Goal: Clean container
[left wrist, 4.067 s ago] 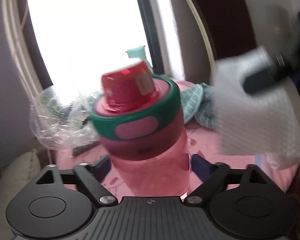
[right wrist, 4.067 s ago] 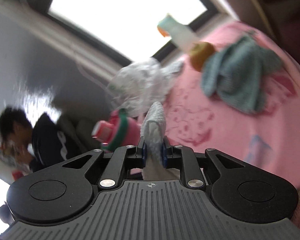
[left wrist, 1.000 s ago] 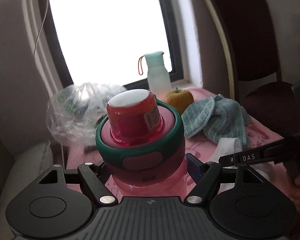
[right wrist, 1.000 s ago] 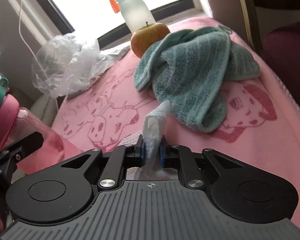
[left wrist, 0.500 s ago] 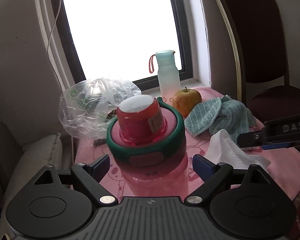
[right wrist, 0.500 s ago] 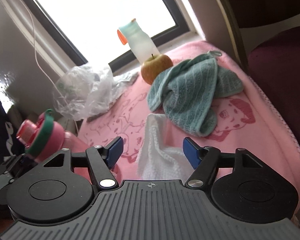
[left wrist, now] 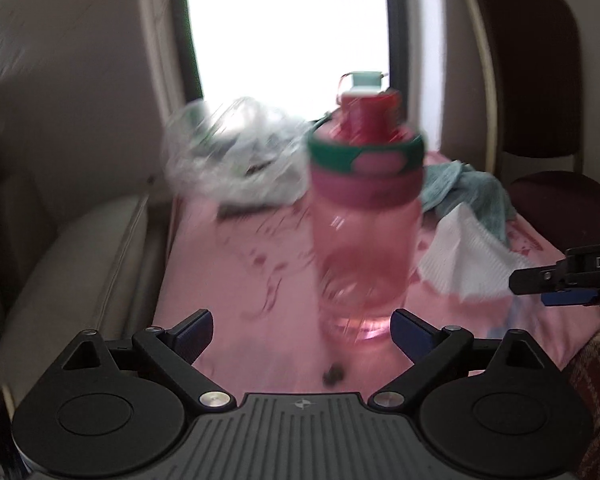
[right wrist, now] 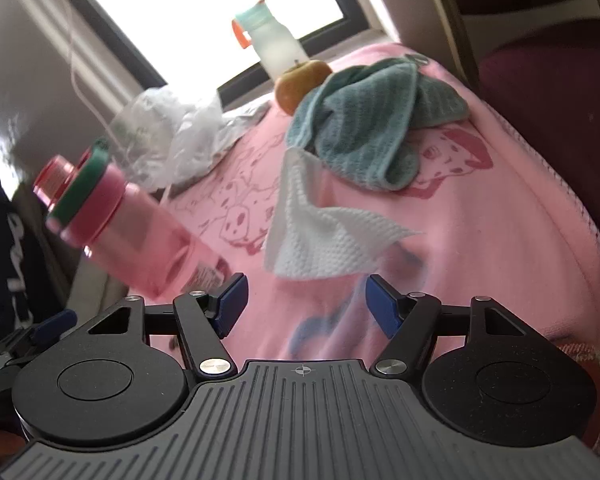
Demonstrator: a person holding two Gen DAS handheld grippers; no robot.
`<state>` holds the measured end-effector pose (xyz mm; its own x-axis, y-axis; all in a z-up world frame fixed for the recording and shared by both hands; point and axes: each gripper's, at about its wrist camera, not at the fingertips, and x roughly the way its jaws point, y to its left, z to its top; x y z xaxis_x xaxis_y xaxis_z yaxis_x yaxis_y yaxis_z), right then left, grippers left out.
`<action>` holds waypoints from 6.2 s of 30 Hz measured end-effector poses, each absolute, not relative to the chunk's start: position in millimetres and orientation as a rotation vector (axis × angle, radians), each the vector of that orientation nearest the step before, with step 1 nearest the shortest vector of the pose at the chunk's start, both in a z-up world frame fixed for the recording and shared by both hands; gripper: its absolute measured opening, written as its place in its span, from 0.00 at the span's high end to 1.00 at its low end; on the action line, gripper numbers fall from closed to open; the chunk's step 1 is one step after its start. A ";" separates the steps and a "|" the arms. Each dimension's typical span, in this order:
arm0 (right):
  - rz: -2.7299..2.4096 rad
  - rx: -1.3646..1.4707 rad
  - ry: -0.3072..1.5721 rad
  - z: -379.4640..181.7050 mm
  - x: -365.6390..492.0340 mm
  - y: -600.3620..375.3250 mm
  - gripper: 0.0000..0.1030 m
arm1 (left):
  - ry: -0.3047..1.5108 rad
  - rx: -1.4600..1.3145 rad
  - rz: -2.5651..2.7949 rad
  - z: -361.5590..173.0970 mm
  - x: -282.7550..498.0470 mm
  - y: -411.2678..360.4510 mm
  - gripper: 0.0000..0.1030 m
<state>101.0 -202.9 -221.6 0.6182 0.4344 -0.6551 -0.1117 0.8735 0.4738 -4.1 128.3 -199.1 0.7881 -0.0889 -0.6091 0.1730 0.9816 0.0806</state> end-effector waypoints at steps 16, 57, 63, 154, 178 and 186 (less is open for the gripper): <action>0.226 0.058 0.855 -232.0 159.0 -129.8 0.40 | 0.628 0.012 -0.169 -221.9 -14.3 159.9 0.04; 0.684 0.237 0.795 -154.3 102.7 -74.9 0.86 | 0.660 0.202 -0.353 -264.7 -15.8 137.3 0.04; 0.664 0.154 0.790 -160.2 103.4 -84.8 0.85 | 0.645 0.216 -0.376 -262.3 -17.9 129.5 0.04; 0.613 1.060 0.890 -216.0 197.7 -163.0 0.79 | 0.698 0.279 -0.371 -263.4 -23.3 123.6 0.04; 0.666 0.046 0.855 -165.4 101.3 -29.9 0.80 | 0.678 0.223 -0.291 -256.4 -30.6 153.9 0.04; 0.658 -0.016 0.681 -136.4 115.3 22.8 0.84 | 0.671 0.194 -0.247 -254.2 -33.0 169.8 0.04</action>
